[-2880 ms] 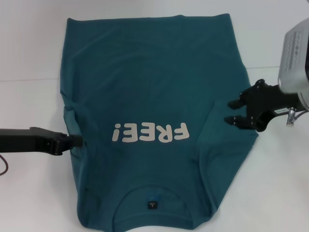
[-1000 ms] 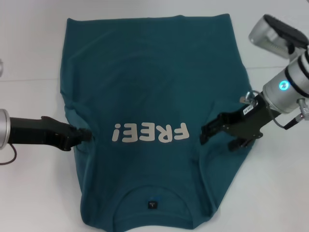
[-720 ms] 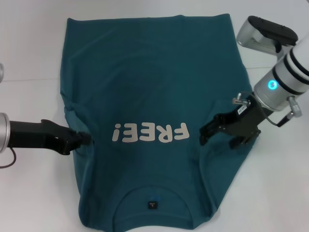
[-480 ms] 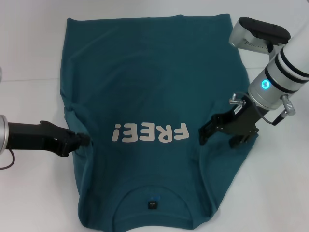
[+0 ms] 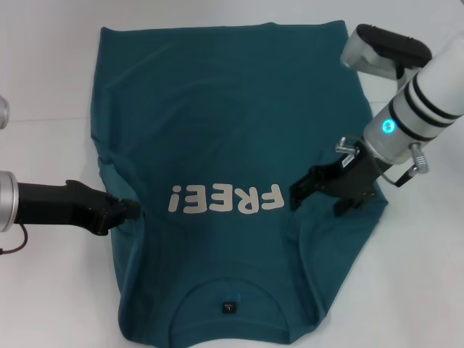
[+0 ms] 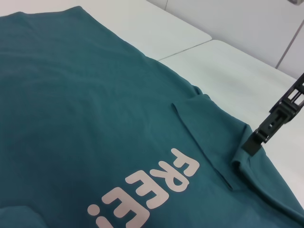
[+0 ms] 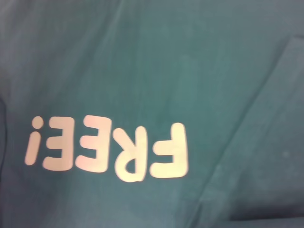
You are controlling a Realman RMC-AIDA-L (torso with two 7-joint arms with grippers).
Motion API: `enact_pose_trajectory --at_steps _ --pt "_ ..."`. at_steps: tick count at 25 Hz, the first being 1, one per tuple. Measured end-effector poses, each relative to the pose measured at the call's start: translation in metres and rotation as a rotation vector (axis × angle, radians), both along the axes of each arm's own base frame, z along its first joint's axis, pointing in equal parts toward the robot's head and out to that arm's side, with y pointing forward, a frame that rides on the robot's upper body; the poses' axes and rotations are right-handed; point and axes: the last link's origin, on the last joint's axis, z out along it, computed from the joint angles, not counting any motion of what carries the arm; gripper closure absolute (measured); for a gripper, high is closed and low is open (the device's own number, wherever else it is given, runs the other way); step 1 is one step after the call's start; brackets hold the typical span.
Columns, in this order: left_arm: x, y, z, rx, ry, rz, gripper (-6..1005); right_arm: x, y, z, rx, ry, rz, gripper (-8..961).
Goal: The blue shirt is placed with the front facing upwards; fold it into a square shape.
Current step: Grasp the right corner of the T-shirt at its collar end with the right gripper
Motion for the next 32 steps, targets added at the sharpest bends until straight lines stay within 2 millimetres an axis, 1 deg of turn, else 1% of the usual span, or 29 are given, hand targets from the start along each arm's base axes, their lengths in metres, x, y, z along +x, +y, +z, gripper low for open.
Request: enact_pose_trajectory --at_steps 4,6,15,32 --pt "0.000 0.000 -0.001 -0.002 0.000 -0.002 996 -0.004 -0.002 -0.010 -0.007 0.012 0.006 39" --pt "0.000 0.000 -0.001 -0.003 0.001 -0.004 996 -0.004 -0.002 -0.011 -0.008 0.012 0.005 39" --pt "-0.002 0.000 -0.004 -0.008 -0.005 -0.010 996 0.009 -0.008 -0.017 -0.012 0.019 -0.033 40" --pt "-0.001 0.000 -0.007 -0.009 -0.012 -0.021 996 0.017 -0.002 -0.011 0.034 0.005 -0.030 42"
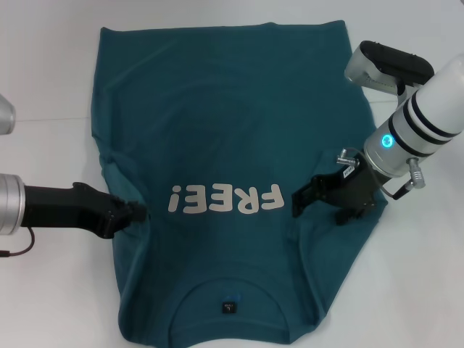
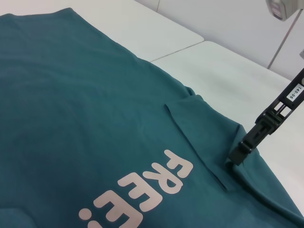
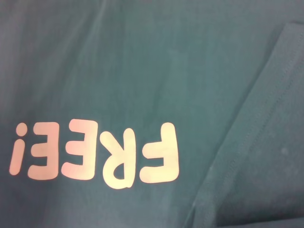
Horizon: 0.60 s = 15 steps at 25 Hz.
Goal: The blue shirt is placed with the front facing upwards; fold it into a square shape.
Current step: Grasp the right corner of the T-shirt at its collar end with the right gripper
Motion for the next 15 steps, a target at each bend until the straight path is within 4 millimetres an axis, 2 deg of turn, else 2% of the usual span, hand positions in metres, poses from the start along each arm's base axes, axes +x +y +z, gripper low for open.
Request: enact_pose_trajectory --at_steps 15 --pt "0.0081 0.0043 -0.0055 -0.017 -0.009 -0.016 996 0.0045 -0.0032 -0.0028 -0.014 -0.008 -0.010 44"
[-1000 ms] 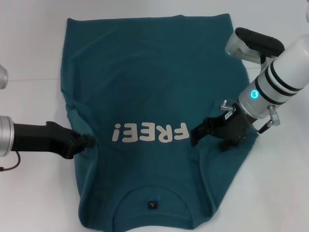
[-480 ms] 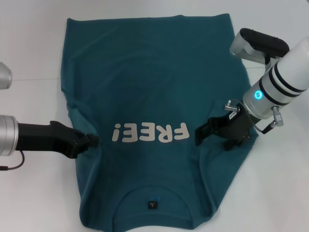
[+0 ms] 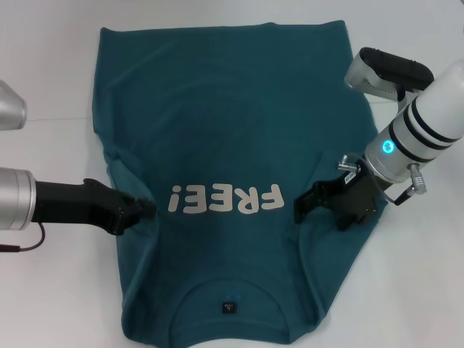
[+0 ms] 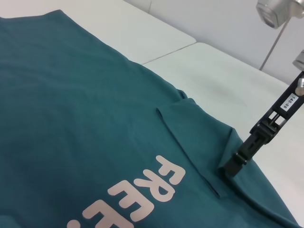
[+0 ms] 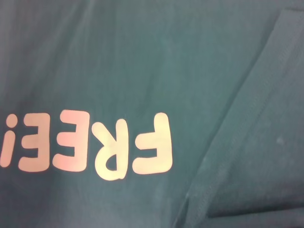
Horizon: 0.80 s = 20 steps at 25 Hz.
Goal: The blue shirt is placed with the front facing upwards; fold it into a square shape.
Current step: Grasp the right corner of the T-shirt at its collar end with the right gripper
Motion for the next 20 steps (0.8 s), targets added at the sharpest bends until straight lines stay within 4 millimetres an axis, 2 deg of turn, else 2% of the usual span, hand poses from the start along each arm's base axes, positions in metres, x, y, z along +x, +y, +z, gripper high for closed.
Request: enact_pose_trajectory --at_steps 8,14,20 --pt "0.0035 0.0020 -0.0015 -0.005 -0.002 -0.010 996 0.0037 -0.0015 0.0008 -0.004 -0.004 -0.009 45" --pt "0.0046 0.0043 -0.0059 -0.010 -0.005 -0.014 996 0.0049 -0.0022 0.0019 -0.009 -0.005 -0.013 162" --pt "0.0045 0.0055 -0.0070 -0.006 -0.004 -0.014 996 0.0069 -0.0036 0.0014 -0.013 -0.006 -0.019 346"
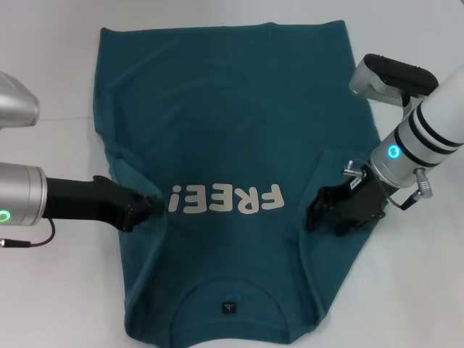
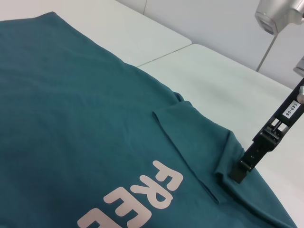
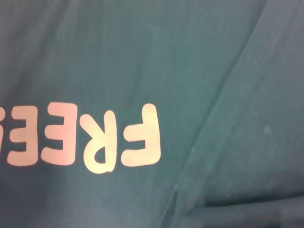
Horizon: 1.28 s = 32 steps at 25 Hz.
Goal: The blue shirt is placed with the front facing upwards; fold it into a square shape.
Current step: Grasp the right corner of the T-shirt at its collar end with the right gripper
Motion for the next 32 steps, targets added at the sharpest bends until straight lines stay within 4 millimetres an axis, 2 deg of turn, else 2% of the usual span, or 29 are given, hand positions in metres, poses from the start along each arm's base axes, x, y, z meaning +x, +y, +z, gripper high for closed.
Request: enact_pose_trajectory --at_steps 4,12,22,28,32 --pt "0.000 0.000 0.000 0.001 0.000 -0.002 996 -0.005 0.004 0.004 0.017 0.012 0.007 394" --pt "0.001 0.001 0.000 0.002 0.001 -0.005 996 -0.017 0.011 0.006 0.026 0.016 0.037 326" --pt "0.004 0.002 -0.004 -0.004 -0.005 -0.015 996 -0.016 0.010 0.004 0.020 0.006 0.045 283" --pt "0.002 0.001 -0.001 0.002 -0.011 -0.001 996 -0.013 0.010 0.030 0.043 -0.015 0.126 273" --pt "0.002 0.001 0.002 0.009 -0.029 0.014 996 -0.011 0.004 0.051 0.029 -0.022 0.300 271"
